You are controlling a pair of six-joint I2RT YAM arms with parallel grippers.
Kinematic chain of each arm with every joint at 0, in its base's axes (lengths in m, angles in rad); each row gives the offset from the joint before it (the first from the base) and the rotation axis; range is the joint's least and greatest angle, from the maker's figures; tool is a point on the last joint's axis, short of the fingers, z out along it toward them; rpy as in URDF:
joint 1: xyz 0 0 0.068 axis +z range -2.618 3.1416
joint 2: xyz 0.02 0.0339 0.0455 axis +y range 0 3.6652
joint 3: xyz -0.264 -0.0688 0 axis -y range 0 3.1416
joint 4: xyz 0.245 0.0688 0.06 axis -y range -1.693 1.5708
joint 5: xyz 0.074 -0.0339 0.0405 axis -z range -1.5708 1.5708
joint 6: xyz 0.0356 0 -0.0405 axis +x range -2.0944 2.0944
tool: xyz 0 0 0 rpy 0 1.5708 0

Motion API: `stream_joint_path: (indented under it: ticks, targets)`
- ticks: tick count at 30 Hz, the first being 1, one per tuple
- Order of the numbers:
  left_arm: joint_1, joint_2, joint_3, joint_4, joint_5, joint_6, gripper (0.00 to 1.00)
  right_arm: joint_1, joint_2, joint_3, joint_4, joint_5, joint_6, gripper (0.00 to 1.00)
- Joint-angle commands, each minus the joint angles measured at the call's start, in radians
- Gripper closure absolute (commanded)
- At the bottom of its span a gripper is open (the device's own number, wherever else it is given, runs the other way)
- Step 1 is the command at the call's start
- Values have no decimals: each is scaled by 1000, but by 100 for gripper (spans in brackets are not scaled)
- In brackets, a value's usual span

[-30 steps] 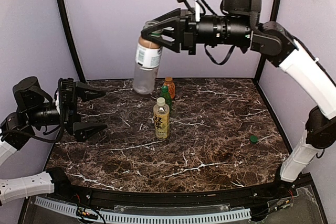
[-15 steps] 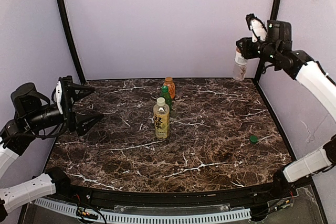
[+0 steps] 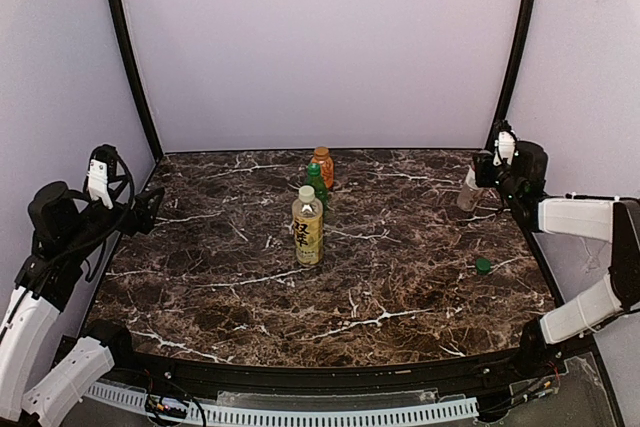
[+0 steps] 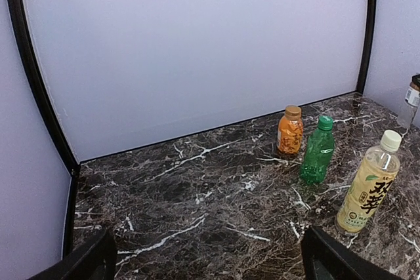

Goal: Unscrew the bottle caps

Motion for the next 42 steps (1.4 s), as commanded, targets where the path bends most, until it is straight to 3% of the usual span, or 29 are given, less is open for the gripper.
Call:
stream_joint_path:
  ticks: [1, 11, 32, 33, 36, 39, 42]
  targets:
    - [48, 6, -21, 66, 13, -71, 1, -35, 71, -53, 268, -113, -63, 100]
    - [99, 41, -12, 76, 64, -74, 1, -80, 203, -86, 374, -277, -152, 100]
    - [112, 72, 14, 113, 44, -54, 1, -82, 281, -85, 391, -266, -109, 100]
    - [112, 72, 14, 114, 43, -53, 1, -82, 278, -84, 389, -266, -108, 93]
    - [112, 72, 13, 117, 41, -51, 1, -81, 266, -72, 367, -283, -112, 58]
    - [112, 73, 11, 125, 38, -48, 1, -82, 253, -36, 297, -305, -115, 46]
    - [112, 73, 11, 130, 44, -46, 1, -82, 246, -12, 252, -319, -112, 39]
